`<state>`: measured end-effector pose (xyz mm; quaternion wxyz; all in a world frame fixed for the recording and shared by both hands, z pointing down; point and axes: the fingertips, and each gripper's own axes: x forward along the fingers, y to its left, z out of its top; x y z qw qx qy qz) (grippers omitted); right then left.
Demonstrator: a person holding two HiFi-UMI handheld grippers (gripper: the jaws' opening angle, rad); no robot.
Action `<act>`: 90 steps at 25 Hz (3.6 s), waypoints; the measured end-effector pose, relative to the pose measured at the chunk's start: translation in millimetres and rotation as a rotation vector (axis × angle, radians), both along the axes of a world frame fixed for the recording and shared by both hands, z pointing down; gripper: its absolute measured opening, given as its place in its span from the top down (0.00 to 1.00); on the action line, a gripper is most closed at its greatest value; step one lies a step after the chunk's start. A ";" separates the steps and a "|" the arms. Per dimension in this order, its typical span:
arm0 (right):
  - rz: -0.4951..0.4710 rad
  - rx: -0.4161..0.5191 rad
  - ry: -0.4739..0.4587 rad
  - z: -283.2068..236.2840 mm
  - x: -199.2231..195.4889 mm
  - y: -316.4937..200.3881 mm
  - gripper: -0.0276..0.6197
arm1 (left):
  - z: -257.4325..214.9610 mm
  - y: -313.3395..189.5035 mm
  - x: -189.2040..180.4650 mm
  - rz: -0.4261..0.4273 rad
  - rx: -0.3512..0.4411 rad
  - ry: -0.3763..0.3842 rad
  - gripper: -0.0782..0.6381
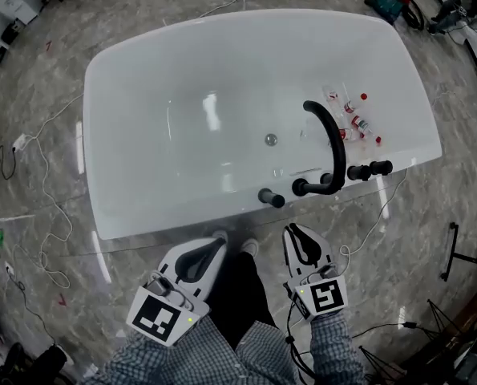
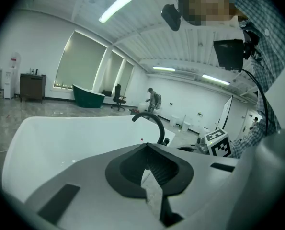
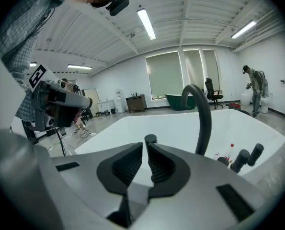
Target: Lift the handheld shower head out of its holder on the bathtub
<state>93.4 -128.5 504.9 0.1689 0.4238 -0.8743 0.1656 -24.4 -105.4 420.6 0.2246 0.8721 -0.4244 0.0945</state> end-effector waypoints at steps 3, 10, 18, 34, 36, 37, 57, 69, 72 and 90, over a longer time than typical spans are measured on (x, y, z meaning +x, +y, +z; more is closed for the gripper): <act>-0.030 0.043 -0.004 12.5 -8.3 -3.8 0.93 | 8.7 0.3 -0.6 0.020 -0.020 0.022 0.88; 0.020 -0.008 0.030 62.2 -7.7 -16.9 0.92 | 45.8 -6.0 -4.9 0.042 -0.036 0.025 0.88; 0.004 -0.092 0.054 124.8 -12.8 -19.4 0.77 | 82.8 -2.3 -20.0 0.016 -0.084 -0.003 0.88; 0.015 -0.074 0.118 188.4 -31.9 -61.9 0.67 | 136.1 7.4 -35.9 -0.011 -0.182 0.020 0.88; 0.008 -0.058 0.116 190.0 -36.2 -66.3 0.67 | 139.3 8.2 -36.1 -0.007 -0.186 0.021 0.88; 0.002 -0.050 0.107 191.5 -38.5 -67.2 0.67 | 140.7 8.8 -35.7 -0.005 -0.188 0.018 0.88; -0.033 0.007 0.102 197.9 -55.8 -84.8 0.79 | 157.2 12.7 -39.8 -0.005 -0.229 0.011 0.88; -0.026 0.027 0.115 177.4 -54.8 -86.3 0.80 | 144.7 10.9 -41.9 0.000 -0.207 0.011 0.88; -0.033 0.026 0.109 168.0 -52.2 -85.1 0.80 | 133.5 6.2 -39.3 0.000 -0.187 0.015 0.88; 0.080 0.048 0.065 84.5 -35.2 -86.0 0.80 | 64.9 -10.9 -43.1 0.004 -0.096 0.010 0.88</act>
